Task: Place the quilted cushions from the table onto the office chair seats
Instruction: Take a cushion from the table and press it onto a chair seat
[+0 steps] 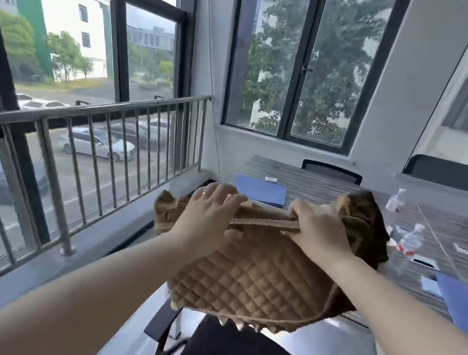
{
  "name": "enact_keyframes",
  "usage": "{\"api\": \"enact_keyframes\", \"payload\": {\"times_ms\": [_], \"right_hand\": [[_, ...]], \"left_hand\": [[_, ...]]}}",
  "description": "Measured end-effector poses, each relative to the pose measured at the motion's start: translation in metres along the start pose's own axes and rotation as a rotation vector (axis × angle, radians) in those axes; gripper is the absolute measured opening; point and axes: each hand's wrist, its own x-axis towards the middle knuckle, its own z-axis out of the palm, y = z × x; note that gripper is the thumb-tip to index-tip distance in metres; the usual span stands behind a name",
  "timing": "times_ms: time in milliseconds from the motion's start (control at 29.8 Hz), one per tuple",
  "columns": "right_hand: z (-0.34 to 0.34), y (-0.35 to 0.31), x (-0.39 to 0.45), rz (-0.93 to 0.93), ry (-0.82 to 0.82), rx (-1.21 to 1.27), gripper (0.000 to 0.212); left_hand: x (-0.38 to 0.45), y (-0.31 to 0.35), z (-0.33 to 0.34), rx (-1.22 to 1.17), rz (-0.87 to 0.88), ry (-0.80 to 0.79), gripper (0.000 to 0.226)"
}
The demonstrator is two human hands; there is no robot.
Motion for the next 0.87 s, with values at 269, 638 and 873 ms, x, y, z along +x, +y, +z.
{"api": "enact_keyframes", "payload": {"times_ms": [269,638,873], "right_hand": [[0.008,-0.001,0.022,0.05,0.232,0.052,0.057],[0.082,0.009,-0.113,1.563,0.103,0.666,0.118],[0.087,0.011,-0.118,1.619,0.218,1.016,0.076]], "left_hand": [[0.027,-0.018,0.008,-0.244,-0.222,-0.047,0.033],[0.048,-0.066,-0.003,-1.034,-0.486,0.05,0.015],[0.06,-0.098,0.01,-1.225,-0.652,0.037,0.029]]}}
